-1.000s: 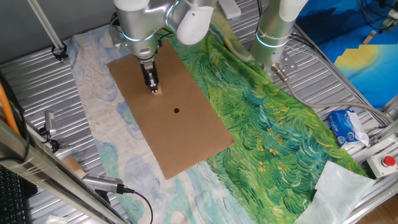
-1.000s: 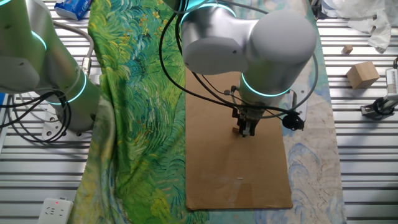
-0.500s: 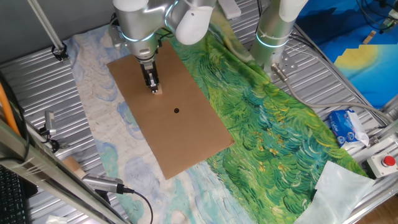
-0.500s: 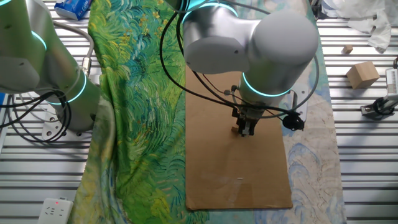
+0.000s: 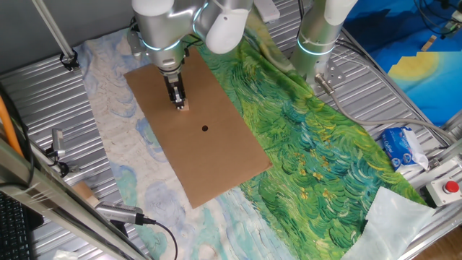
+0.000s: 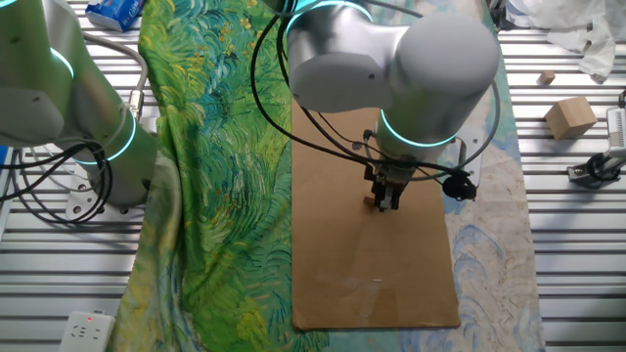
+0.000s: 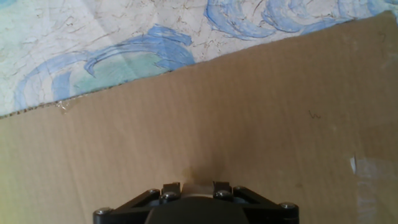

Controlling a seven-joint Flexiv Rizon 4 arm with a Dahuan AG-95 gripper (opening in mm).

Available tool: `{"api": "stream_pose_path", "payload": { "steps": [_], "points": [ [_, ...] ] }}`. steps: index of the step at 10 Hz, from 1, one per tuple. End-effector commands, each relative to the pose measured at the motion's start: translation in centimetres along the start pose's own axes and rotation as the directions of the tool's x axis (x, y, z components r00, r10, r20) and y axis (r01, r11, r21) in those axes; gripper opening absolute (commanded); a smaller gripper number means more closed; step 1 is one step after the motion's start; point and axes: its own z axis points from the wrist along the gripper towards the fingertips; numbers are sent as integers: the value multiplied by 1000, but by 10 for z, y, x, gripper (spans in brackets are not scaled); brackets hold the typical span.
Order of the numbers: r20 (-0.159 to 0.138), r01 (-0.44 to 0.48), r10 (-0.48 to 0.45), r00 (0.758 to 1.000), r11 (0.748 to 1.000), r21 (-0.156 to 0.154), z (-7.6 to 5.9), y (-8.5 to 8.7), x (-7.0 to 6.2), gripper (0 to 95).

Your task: Hold a small block with the gripper and sweep it from left to right on the table

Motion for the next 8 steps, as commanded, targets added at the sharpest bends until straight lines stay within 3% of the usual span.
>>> {"api": "stream_pose_path", "payload": {
  "steps": [1, 8],
  "points": [
    [-1, -7, 7, 1000, 1000, 6, 5, 8, -2, 0],
    [13, -39, 38, 999, 999, 38, 11, 45, -5, 0]
  ]
}}
